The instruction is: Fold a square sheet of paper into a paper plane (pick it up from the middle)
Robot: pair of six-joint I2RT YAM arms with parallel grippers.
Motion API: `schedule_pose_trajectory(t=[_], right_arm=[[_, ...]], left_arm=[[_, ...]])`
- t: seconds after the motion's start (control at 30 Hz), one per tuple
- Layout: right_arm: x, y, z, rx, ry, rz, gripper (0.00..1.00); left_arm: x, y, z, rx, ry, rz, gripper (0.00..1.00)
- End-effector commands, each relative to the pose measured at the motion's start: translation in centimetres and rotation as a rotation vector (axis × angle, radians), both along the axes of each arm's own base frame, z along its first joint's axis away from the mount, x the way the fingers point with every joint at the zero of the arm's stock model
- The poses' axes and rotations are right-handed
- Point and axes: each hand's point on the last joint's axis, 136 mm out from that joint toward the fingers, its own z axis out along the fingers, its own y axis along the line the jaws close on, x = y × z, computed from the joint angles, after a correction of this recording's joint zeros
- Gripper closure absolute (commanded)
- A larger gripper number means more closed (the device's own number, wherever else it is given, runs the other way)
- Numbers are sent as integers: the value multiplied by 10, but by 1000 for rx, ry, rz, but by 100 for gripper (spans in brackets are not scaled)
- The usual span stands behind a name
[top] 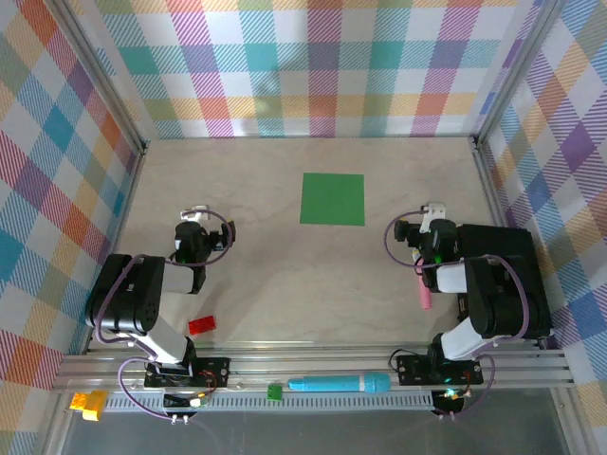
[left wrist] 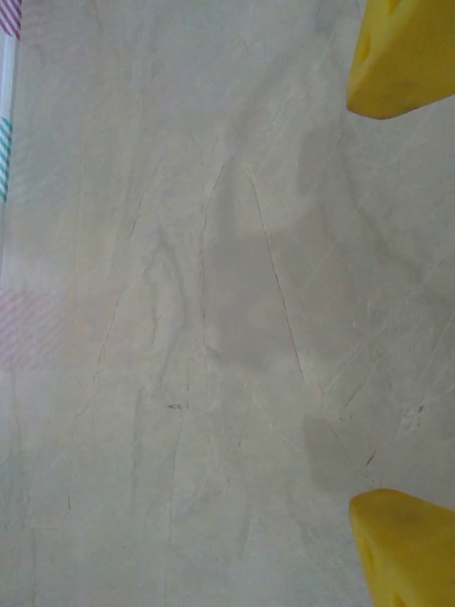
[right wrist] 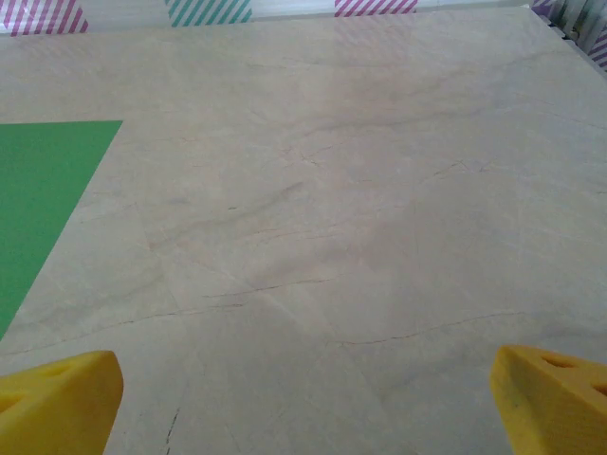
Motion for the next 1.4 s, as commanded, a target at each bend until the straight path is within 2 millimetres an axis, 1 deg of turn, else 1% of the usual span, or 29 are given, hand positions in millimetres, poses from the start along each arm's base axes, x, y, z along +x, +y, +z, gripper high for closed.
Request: schedule_pose_trajectory(t=[0.0,1.07,1.13,1.17,1.2,1.27,1.37], right_arm=[[8,1,13,21,-41,4,1],[7,0,12,25,-38,4,1],[8,-2,16,19,-48,-8,1],[7,-2,17,23,-27,-12,1],[8,1,24,14,-42,8,1],[6,3,33,-3,36,-4,1],[2,-12,51,65,171,-140,1]], left_arm=[[5,-1,7,8,-21,-14,0],[4,-1,9,6,-30,-10,0],[1,5,17,5,-52,26,0],[-2,10,23,6,-59,54,0],[-4,14,30,7,-65,78,0],[-10,22,44,9,-79,127,0],[-17,30,68,-54,-62,197,0]])
